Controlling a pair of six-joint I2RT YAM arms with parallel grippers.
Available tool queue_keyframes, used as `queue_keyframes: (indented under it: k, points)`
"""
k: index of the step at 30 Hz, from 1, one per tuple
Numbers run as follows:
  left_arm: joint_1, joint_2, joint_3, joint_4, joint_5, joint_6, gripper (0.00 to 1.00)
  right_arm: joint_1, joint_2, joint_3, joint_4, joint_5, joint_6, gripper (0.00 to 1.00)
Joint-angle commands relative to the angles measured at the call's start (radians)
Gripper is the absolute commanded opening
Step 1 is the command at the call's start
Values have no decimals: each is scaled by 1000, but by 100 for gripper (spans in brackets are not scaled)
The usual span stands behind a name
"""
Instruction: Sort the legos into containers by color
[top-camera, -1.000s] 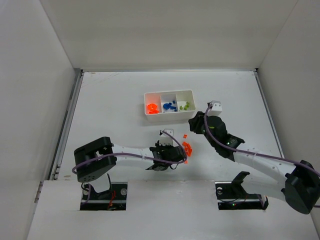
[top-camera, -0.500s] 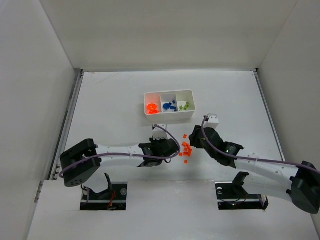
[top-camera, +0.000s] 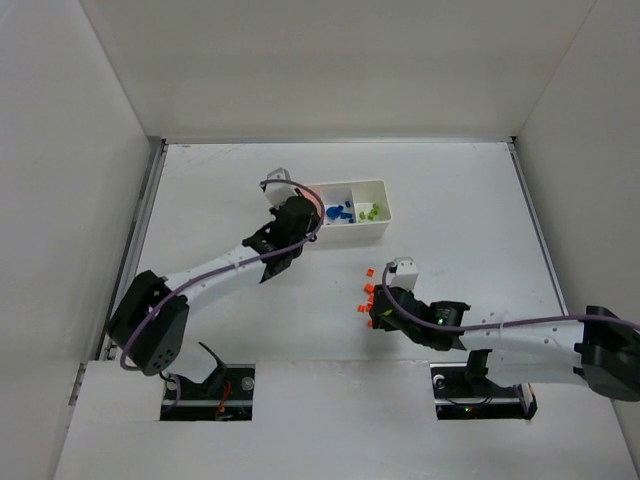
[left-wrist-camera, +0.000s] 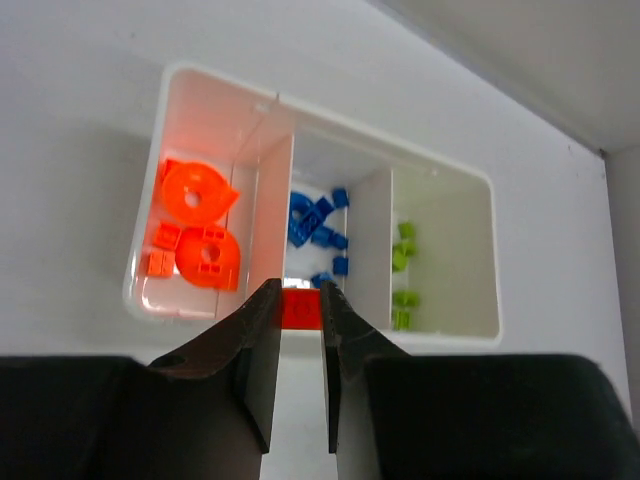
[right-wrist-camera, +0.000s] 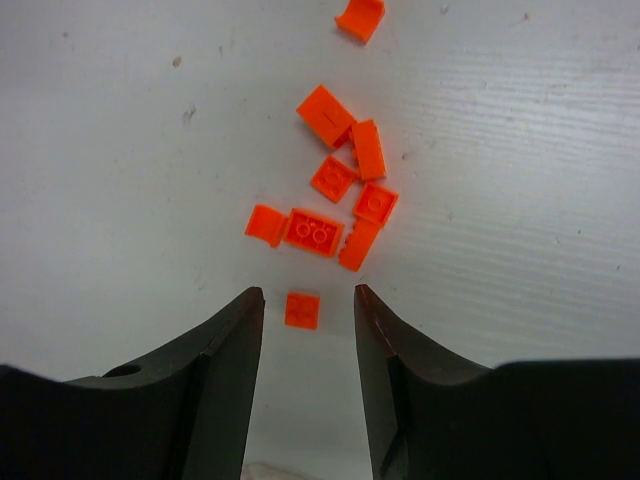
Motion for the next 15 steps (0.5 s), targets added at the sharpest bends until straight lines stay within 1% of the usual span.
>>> queue_keyframes:
  k: [1,3,5,7,9,11,15]
  points:
    - [61,71,94,92,53,64,12,33,6,20,-62,36,79,49]
    - [87,126,133,95,53,90,13,49,24,20,-67,43,92,51]
    - [104,175,166,95,43,116,15,59,44,23,-68,45,98,53]
    - [115,226,203,85,21,147,21,66,67,27,-59,39,106,52]
    - [122,260,223,85,15,167,23,77,89,40,-56,37,103,51]
    - [124,275,230,88,13,176,27,89,104,47,-62,42,103,49]
    - [124,265,228,89,10,184,37,92,135,47,-33,34,104,47]
